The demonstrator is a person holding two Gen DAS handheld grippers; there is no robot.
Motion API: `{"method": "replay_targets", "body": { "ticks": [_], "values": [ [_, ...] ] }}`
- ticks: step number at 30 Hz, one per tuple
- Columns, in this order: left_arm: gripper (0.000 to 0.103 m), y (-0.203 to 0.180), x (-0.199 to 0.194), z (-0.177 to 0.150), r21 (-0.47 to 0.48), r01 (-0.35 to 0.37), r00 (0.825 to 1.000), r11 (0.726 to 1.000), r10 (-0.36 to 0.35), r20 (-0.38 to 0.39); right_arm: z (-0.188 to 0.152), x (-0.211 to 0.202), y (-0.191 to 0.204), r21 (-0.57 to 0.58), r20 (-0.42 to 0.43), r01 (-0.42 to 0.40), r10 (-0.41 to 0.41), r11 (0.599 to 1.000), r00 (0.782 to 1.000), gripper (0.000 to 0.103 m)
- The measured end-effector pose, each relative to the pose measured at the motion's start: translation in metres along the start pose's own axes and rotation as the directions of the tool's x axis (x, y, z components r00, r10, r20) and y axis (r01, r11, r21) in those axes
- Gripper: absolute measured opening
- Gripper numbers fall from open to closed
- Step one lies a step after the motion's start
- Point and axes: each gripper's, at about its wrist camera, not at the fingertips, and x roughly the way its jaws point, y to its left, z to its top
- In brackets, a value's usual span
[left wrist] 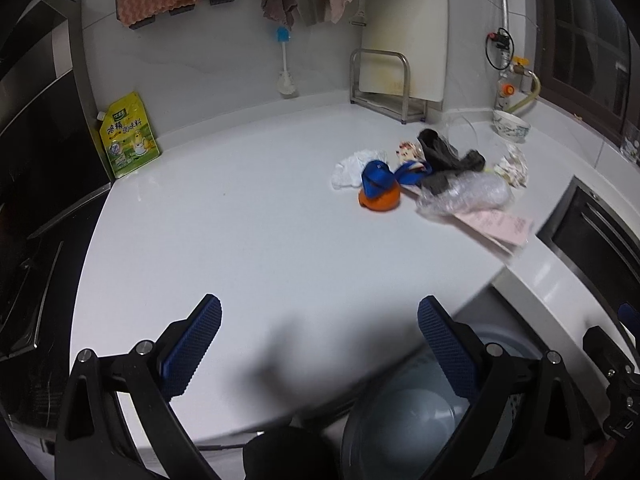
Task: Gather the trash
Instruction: 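Move the right gripper to the clear plastic bag and grasp it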
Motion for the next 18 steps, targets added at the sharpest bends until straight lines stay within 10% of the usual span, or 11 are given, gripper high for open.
{"method": "replay_targets", "body": {
  "ticks": [18],
  "values": [
    [0.097, -0.012, 0.098, 0.075, -0.013, 0.023, 0.999, 1.0, -0.024, -0.04, 0.103, 0.133, 0.006, -0.151, -0.08, -0.13, 0.119, 0.98, 0.99, 0.094]
  ]
}}
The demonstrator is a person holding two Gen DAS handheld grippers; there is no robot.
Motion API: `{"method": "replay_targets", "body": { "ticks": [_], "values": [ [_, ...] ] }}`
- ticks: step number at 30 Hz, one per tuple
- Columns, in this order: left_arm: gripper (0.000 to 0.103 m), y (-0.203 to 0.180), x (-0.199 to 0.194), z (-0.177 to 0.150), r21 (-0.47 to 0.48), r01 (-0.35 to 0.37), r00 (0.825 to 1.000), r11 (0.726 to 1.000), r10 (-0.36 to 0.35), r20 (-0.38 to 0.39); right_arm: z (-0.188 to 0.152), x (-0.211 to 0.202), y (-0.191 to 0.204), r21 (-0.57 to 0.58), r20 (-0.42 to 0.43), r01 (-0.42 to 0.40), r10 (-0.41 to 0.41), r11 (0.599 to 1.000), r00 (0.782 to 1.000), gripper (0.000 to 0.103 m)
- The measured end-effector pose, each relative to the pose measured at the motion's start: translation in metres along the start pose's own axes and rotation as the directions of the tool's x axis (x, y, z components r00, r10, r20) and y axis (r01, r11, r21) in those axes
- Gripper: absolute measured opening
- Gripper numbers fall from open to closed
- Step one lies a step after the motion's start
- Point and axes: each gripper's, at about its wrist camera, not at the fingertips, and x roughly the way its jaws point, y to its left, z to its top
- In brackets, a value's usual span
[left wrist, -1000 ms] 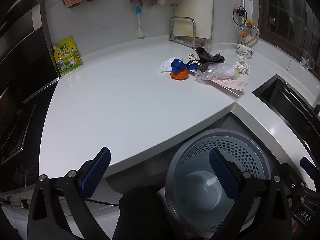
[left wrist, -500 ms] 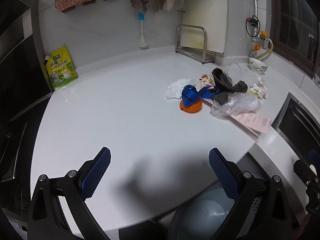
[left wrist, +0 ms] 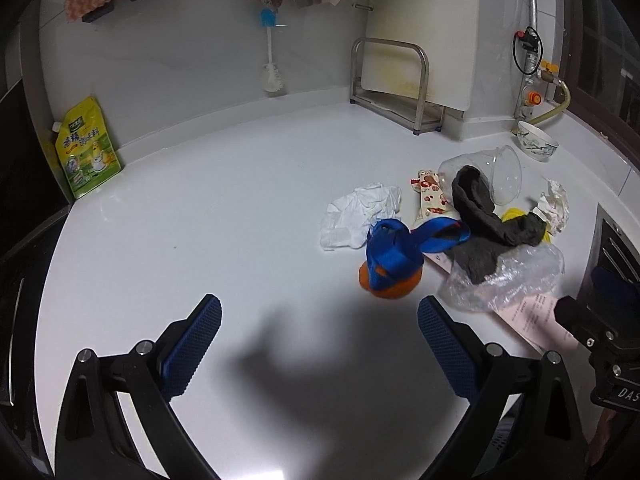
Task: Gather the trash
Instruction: 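Move the right gripper to the clear plastic bag and grasp it, then lift the plastic bag with the right gripper and carry it over the bin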
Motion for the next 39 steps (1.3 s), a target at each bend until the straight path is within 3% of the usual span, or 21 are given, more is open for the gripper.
{"method": "replay_targets", "body": {
  "ticks": [5, 14, 16, 22, 32, 39],
  "values": [
    [0.097, -0.003, 0.011, 0.007, 0.007, -0.001, 1.0, 1.0, 0.001, 0.0, 0.015, 0.022, 0.002, -0.053, -0.022, -0.033, 0.032, 0.998, 0.999, 0.094],
    [0.097, -0.006, 0.024, 0.007, 0.009, 0.001, 1.0, 1.0, -0.001, -0.018, 0.015, 0.043, 0.008, -0.115, -0.061, -0.023, 0.017, 0.993, 0.998, 0.092],
    [0.097, -0.006, 0.025, 0.006, 0.008, 0.003, 1.0, 1.0, -0.003, -0.021, 0.013, 0.042, 0.011, -0.136, -0.061, -0.013, 0.005, 0.991, 0.998, 0.071],
    [0.097, -0.006, 0.027, 0.009, 0.001, 0.004, 1.0, 1.0, -0.004, -0.022, 0.01, 0.037, 0.01, -0.133, -0.054, -0.02, 0.013, 0.991, 0.998, 0.046],
    [0.097, -0.015, 0.036, 0.019, -0.005, 0.02, 0.999, 1.0, -0.02, -0.028, 0.01, -0.004, -0.023, -0.029, 0.034, -0.068, 0.069, 0.997, 0.997, 0.042],
    [0.097, -0.028, 0.056, 0.029, 0.001, 0.014, 0.997, 1.0, -0.014, -0.077, 0.001, -0.017, -0.048, 0.021, 0.092, -0.082, 0.08, 0.996, 0.993, 0.042]
  ]
}}
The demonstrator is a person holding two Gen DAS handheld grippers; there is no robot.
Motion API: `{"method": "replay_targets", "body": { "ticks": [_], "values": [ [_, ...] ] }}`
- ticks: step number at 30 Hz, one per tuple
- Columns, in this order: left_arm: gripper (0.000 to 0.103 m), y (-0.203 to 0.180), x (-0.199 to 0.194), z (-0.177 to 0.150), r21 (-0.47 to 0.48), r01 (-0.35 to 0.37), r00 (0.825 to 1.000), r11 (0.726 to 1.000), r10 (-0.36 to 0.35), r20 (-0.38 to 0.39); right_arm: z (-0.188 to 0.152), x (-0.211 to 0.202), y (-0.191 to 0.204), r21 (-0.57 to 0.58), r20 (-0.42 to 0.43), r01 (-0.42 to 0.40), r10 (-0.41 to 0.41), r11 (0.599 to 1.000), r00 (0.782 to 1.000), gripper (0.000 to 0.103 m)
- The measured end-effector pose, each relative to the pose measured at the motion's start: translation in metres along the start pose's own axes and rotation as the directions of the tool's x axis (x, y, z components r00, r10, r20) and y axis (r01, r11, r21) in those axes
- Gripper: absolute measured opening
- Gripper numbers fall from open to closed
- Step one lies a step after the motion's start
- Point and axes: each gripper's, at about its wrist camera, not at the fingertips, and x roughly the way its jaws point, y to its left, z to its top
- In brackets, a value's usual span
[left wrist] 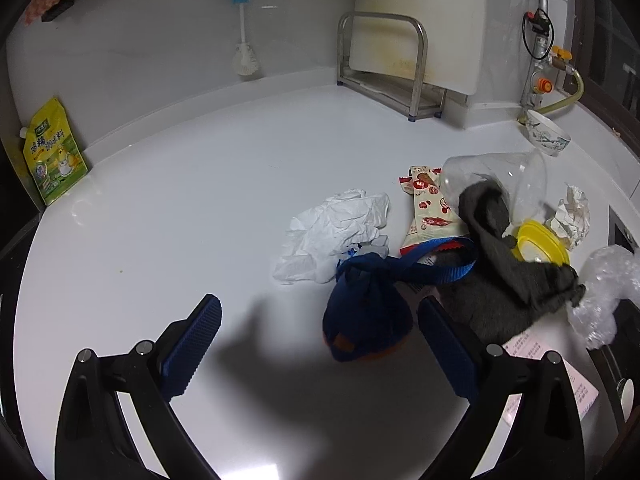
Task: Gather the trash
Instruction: 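Lift the plastic bag with the right gripper and carry it over the bin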
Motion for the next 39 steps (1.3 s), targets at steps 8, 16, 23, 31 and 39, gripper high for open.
{"method": "replay_targets", "body": {
  "ticks": [8, 16, 23, 31, 39],
  "values": [
    [0.096, -0.003, 0.017, 0.007, -0.027, -0.021, 1.0, 0.999, 0.021, -0.012, -0.002, -0.006, -0.022, 0.069, 0.022, -0.02, 0.019, 0.997, 1.0, 0.042],
    [0.039, -0.008, 0.023, 0.011, 0.009, -0.032, 0.999, 0.999, 0.033, -0.038, -0.004, -0.007, -0.026, 0.097, 0.024, -0.035, 0.033, 0.995, 0.999, 0.042],
    [0.015, -0.006, 0.01, 0.018, 0.002, -0.007, 1.0, 1.0, 0.007, -0.027, -0.005, -0.006, -0.028, 0.114, 0.024, -0.039, 0.036, 0.993, 0.999, 0.042],
    [0.011, 0.003, -0.031, 0.031, 0.012, -0.012, 0.999, 1.0, 0.011, 0.043, -0.006, -0.019, -0.026, 0.127, 0.065, -0.039, 0.031, 0.991, 0.997, 0.042],
    [0.011, 0.013, -0.09, 0.037, 0.026, -0.004, 0.992, 1.0, 0.001, 0.126, -0.01, -0.053, -0.011, 0.122, 0.105, -0.008, -0.005, 0.993, 0.994, 0.042]
  ]
}}
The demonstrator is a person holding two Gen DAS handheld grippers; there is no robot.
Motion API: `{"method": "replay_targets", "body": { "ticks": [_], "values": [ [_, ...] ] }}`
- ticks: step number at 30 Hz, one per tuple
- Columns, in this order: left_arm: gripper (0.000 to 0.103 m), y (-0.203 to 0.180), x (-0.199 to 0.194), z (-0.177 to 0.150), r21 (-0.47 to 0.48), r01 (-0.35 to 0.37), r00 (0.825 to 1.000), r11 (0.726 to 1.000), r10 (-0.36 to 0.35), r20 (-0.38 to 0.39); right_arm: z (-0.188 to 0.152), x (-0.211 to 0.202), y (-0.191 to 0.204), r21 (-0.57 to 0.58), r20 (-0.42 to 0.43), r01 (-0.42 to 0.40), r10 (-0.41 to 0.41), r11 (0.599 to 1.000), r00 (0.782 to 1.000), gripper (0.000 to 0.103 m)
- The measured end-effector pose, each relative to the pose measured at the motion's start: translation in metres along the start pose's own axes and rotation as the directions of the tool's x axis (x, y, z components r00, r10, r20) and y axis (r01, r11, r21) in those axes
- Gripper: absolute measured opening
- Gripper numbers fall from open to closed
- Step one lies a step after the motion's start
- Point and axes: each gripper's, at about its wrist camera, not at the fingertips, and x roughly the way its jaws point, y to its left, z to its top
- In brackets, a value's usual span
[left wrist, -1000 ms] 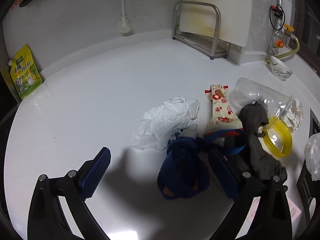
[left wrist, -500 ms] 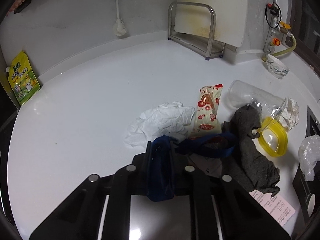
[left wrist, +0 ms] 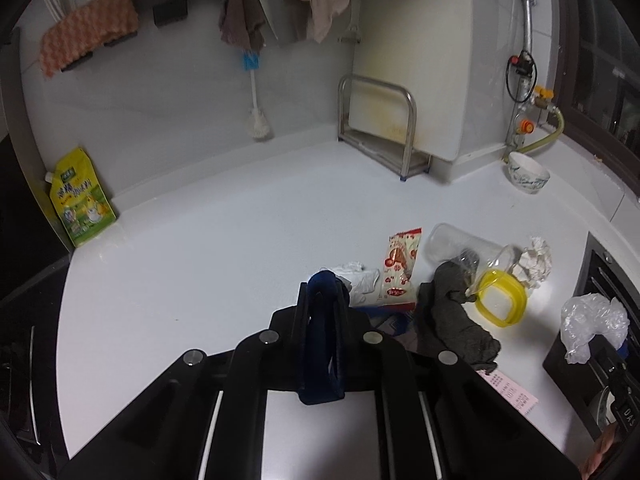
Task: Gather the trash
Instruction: 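Lift the plastic bag with the right gripper and carry it over the bin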
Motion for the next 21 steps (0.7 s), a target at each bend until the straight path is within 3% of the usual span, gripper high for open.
{"method": "replay_targets", "body": {
  "ticks": [10, 21],
  "values": [
    [0.011, -0.002, -0.071, -0.024, 0.056, 0.027, 0.998, 0.998, -0.03, 0.062, -0.029, -0.058, 0.02, 0.042, 0.029, 0.052, -0.054, 0.998, 0.998, 0.042],
    [0.011, -0.012, -0.138, -0.116, 0.134, 0.092, 0.992, 0.987, -0.102, 0.071, -0.09, -0.122, 0.057, 0.066, 0.025, 0.123, -0.125, 0.99, 0.992, 0.042]
  ]
}}
